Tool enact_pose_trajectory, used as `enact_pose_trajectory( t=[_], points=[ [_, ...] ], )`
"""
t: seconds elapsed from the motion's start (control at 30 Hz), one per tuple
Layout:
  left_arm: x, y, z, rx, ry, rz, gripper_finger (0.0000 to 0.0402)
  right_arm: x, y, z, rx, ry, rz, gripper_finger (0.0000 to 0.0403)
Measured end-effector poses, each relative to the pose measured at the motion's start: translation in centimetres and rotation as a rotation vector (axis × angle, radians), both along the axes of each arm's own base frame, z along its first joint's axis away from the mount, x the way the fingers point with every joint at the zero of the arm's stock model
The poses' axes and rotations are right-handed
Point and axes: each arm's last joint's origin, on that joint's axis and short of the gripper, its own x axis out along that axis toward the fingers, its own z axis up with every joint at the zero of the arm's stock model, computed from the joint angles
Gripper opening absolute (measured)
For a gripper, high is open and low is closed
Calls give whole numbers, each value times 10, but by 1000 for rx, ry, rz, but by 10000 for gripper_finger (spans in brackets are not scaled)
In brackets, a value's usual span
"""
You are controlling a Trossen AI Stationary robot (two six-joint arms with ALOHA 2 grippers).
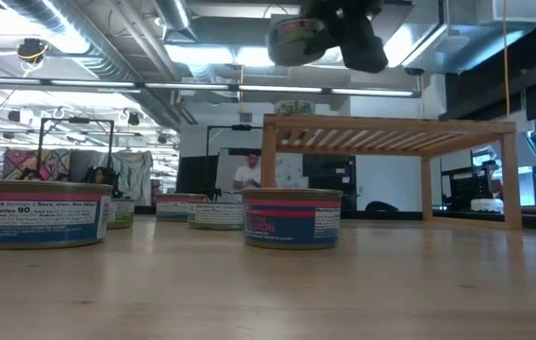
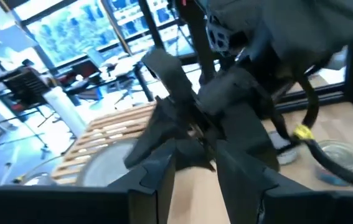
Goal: Stack canned seafood by type on shelf
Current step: Stack the green tuna can on top of the green tuna cans on the shelf
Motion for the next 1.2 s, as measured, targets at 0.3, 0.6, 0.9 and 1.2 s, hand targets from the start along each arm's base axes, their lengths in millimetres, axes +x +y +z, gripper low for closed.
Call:
enact_pose_trajectory(
  t=[0.3, 0.6, 0.9, 1.2],
  points=[
    [8, 47, 1, 40, 8, 145, 82, -18, -62, 47, 129, -114, -34, 144],
    [14, 102, -3, 15, 28, 112, 53, -20, -140, 51, 263, -91, -6, 144],
    [25, 148, -11, -5, -21, 86, 21, -25, -180, 50, 326, -107, -7, 144],
    [46, 177, -29, 32, -89, 80, 2, -27, -193, 50, 340, -87, 41, 144]
  ],
)
